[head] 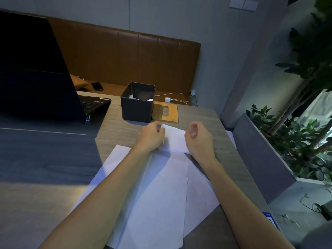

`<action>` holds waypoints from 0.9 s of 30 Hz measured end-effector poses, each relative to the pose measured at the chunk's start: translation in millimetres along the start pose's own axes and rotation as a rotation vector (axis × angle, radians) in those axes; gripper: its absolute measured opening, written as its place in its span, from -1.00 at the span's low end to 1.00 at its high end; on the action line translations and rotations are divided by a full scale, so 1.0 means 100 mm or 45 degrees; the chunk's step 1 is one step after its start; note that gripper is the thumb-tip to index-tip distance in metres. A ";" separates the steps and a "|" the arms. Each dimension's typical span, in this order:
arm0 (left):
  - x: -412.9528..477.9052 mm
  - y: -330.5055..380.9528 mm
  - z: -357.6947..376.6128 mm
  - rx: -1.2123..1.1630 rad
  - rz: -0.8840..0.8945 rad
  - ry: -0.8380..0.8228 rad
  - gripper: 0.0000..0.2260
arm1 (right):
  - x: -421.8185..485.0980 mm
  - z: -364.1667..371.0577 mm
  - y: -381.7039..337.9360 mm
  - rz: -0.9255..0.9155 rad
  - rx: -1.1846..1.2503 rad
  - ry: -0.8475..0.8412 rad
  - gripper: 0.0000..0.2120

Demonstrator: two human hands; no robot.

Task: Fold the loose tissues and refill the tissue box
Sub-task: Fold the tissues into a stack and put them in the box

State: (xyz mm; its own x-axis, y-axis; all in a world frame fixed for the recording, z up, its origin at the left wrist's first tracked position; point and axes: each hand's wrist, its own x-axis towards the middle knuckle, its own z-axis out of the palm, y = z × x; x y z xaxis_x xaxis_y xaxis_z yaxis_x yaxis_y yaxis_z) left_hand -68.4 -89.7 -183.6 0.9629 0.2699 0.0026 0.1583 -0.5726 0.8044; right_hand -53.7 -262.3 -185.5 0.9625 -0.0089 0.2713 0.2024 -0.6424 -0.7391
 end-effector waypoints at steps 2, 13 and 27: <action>-0.01 -0.03 0.03 0.055 0.023 0.009 -0.62 | 0.02 -0.02 0.12 0.042 -0.184 -0.052 -0.68; -0.01 -0.02 0.08 0.347 0.055 -0.025 -0.48 | 0.09 0.02 0.03 0.225 -0.088 -0.123 -0.63; 0.06 -0.04 0.06 0.234 0.082 -0.258 -0.20 | 0.07 -0.05 -0.02 0.237 0.517 -0.149 -0.46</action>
State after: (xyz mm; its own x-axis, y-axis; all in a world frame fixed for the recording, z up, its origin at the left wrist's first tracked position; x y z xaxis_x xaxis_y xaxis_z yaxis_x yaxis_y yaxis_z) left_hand -61.4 -90.6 -190.3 0.9934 0.0788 -0.0831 0.1144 -0.7195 0.6850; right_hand -48.0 -264.9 -178.9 0.9984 0.0063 0.0569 0.0564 -0.2860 -0.9566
